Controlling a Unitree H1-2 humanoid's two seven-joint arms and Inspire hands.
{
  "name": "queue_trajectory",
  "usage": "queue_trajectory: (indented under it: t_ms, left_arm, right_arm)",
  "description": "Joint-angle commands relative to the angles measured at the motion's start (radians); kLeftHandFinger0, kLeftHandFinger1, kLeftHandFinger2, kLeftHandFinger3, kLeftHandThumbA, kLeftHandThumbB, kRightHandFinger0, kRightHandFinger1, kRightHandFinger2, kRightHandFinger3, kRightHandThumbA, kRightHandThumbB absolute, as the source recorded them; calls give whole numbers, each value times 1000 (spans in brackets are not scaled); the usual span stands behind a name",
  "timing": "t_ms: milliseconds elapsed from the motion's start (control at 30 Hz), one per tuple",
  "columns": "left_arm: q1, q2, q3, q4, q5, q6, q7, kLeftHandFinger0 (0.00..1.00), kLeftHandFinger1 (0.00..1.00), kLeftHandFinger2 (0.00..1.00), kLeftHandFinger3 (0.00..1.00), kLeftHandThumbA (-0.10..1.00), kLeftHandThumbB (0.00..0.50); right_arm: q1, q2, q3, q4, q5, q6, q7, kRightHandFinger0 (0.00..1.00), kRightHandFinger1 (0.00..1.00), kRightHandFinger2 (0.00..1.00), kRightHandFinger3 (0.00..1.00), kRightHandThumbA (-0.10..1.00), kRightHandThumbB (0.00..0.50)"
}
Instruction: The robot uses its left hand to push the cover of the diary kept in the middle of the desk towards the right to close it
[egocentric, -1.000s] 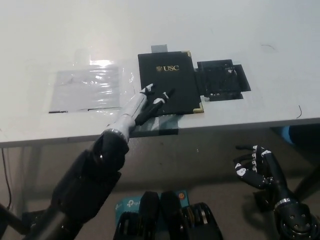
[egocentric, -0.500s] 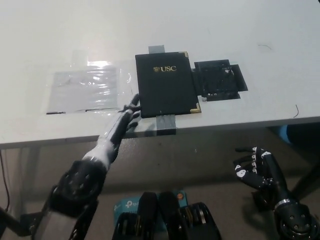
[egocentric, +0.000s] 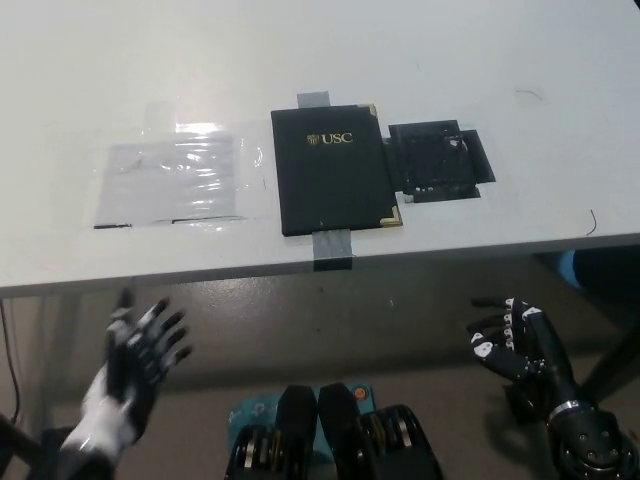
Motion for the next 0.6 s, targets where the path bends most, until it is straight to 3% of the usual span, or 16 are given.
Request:
queue_trajectory:
  t_ms: [0, 133, 300, 433, 567]
  left_arm:
    - [140, 19, 461, -123, -740, -71, -295, 1000, 1000, 1000, 1000, 1000, 128]
    - [153, 36, 484, -14, -668, -71, -389, 1000, 1000, 1000, 1000, 1000, 136]
    - [151, 31, 499, 70, -598, -84, -436, 1000, 1000, 1000, 1000, 939, 135]
    - [144, 22, 510, 63, -537, -94, -398, 1000, 1000, 1000, 1000, 845, 183]
    - [131, 18, 530, 71, -501, -105, -384, 1000, 1000, 1000, 1000, 817, 170]
  right_arm:
    - [-35, -24, -31, -80, -7, 11, -11, 362, 353, 438, 651, 567, 62]
    - [-37, -25, -29, -75, -7, 11, -9, 359, 363, 459, 652, 565, 60]
    - [-32, -22, -28, -74, -8, 5, -10, 370, 370, 461, 651, 560, 62]
    - [-26, -20, -26, -71, -14, 6, -15, 355, 353, 444, 648, 561, 57]
    - [-24, -16, -27, -68, -12, 7, -15, 361, 357, 446, 648, 553, 55]
